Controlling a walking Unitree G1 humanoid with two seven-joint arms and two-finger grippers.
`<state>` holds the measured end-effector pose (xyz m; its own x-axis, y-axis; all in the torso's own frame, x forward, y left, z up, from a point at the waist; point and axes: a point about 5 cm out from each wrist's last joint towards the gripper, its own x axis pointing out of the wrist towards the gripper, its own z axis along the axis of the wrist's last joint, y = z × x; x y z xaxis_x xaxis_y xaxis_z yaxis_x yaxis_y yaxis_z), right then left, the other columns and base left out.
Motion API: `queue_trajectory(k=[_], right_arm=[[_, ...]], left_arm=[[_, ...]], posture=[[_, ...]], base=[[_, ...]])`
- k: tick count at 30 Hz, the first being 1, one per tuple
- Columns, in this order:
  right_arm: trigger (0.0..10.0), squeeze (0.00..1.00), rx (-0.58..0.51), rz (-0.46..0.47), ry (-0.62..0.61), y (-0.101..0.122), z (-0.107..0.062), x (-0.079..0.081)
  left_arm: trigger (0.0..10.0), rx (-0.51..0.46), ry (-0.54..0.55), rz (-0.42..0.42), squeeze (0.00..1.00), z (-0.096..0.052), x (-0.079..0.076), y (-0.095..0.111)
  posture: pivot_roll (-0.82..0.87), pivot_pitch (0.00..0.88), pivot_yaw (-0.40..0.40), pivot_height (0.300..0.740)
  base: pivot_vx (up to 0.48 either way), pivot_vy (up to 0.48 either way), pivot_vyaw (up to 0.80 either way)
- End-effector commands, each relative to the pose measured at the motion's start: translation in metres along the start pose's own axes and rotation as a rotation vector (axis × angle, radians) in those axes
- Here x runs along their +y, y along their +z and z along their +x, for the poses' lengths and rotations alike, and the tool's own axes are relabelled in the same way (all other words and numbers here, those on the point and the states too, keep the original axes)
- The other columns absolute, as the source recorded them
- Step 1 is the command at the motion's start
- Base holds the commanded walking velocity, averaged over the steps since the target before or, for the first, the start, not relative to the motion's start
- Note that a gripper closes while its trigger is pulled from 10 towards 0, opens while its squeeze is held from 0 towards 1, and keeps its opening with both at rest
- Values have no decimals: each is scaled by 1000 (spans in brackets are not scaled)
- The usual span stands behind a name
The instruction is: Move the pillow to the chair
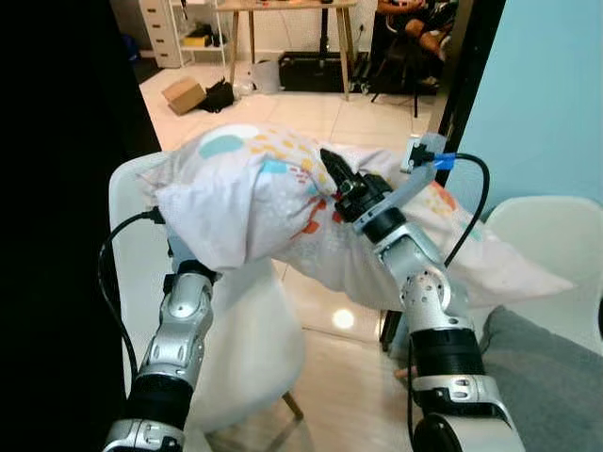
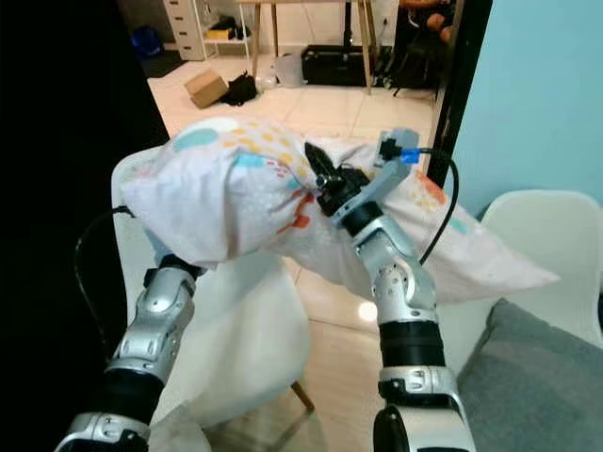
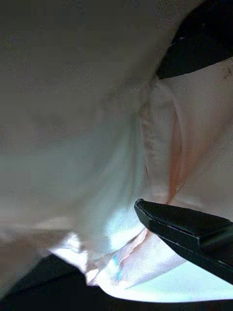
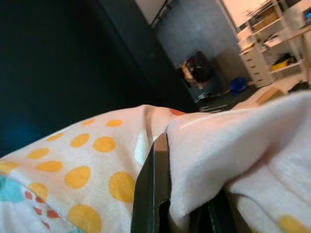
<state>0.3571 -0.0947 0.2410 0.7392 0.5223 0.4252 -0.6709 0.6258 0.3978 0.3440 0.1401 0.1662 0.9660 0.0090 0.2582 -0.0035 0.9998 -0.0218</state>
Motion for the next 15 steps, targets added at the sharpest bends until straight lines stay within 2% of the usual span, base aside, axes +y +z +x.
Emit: queue_trajectory(k=[1,4,9,15], right_arm=[[10000,0,-42,-45,109,13,6,16],[10000,0,-27,-61,129,12,6,18],[10000,0,39,-98,145,0,8,22],[10000,0,110,-151,182,-11,6,27]], left_arm=[[10000,22,6,-14,0,-1,-3,-4],[10000,18,21,-29,0,-1,-1,-4],[10000,10,40,-14,0,0,1,-1],[10000,5,38,-16,0,0,-1,-1]], posture=[[-253,0,68,738],[-253,0,68,738],[-256,0,63,738],[-258,0,58,738]], base=[[0,0,0],[0,0,0],[0,0,739],[0,0,0]])
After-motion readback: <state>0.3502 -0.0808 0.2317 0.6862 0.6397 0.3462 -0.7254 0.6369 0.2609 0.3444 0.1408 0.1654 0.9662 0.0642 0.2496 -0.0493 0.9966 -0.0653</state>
